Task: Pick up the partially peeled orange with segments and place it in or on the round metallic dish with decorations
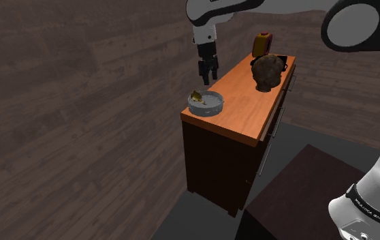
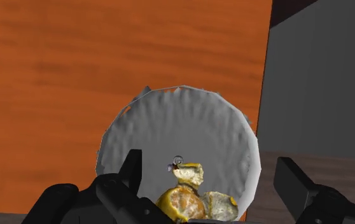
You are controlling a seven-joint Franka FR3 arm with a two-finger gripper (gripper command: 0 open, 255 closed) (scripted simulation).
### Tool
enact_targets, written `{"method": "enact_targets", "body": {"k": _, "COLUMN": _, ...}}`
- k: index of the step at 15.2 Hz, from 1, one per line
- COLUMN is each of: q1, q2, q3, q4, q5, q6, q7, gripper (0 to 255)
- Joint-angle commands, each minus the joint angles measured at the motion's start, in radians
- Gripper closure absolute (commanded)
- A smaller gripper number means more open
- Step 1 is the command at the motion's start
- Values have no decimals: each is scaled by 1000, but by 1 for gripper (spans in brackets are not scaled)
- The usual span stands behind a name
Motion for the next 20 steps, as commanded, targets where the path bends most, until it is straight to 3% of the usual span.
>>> {"method": "enact_targets", "body": {"k": 1, "q1": 0, "q2": 0, "q3": 0, "q4": 0, "q5": 0, "q6": 0, "q7": 0, "gripper": 0}}
{"method": "enact_targets", "body": {"k": 2, "q1": 0, "q2": 0, "q3": 0, "q4": 0, "q5": 0, "q6": 0, "q7": 0, "gripper": 0}}
{"method": "enact_targets", "body": {"k": 6, "q1": 55, "q2": -133, "q3": -36, "q4": -334, "q5": 80, "q6": 482, "q7": 307, "gripper": 0}}
{"method": "enact_targets", "body": {"k": 8, "q1": 89, "q2": -155, "q3": -57, "q4": -444, "q5": 98, "q6": 716, "q7": 464, "gripper": 0}}
{"method": "enact_targets", "body": {"k": 9, "q1": 100, "q2": -156, "q3": -65, "q4": -469, "q5": 101, "q6": 780, "q7": 510, "gripper": 0}}
{"method": "enact_targets", "body": {"k": 20, "q1": 96, "q2": -90, "q3": -54, "q4": -472, "q5": 124, "q6": 848, "q7": 496, "gripper": 0}}
